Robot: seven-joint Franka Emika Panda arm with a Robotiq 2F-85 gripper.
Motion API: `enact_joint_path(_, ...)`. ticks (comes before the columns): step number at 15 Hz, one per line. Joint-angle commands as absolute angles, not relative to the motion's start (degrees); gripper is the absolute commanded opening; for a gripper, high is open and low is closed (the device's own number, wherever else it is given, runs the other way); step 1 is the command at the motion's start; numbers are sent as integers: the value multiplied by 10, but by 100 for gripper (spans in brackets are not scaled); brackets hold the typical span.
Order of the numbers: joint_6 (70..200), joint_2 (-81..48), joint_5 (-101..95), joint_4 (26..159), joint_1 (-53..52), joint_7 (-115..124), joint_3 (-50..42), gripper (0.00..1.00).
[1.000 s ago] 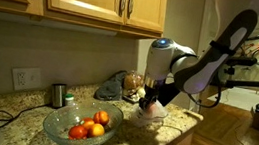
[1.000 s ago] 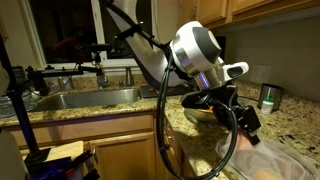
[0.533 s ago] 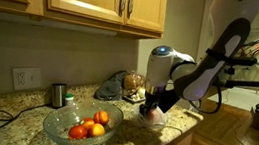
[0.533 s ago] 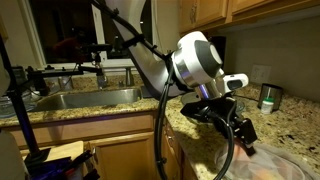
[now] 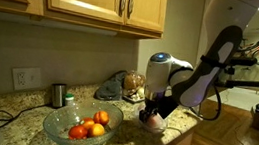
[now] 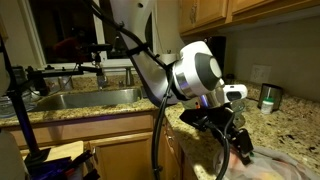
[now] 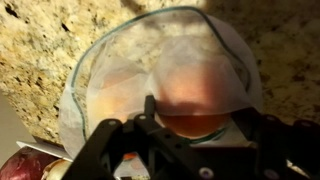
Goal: Take one peach from the plastic and put it in the glass bowl
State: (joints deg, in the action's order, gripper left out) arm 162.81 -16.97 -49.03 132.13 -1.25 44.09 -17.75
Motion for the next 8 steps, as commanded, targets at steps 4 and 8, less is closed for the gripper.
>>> enact_joint_path(4, 1636, -155, -476, 1319, -5, 417, -175, 100)
enact_joint_path(8, 1637, -155, -478, 1314, -5, 415, -175, 100)
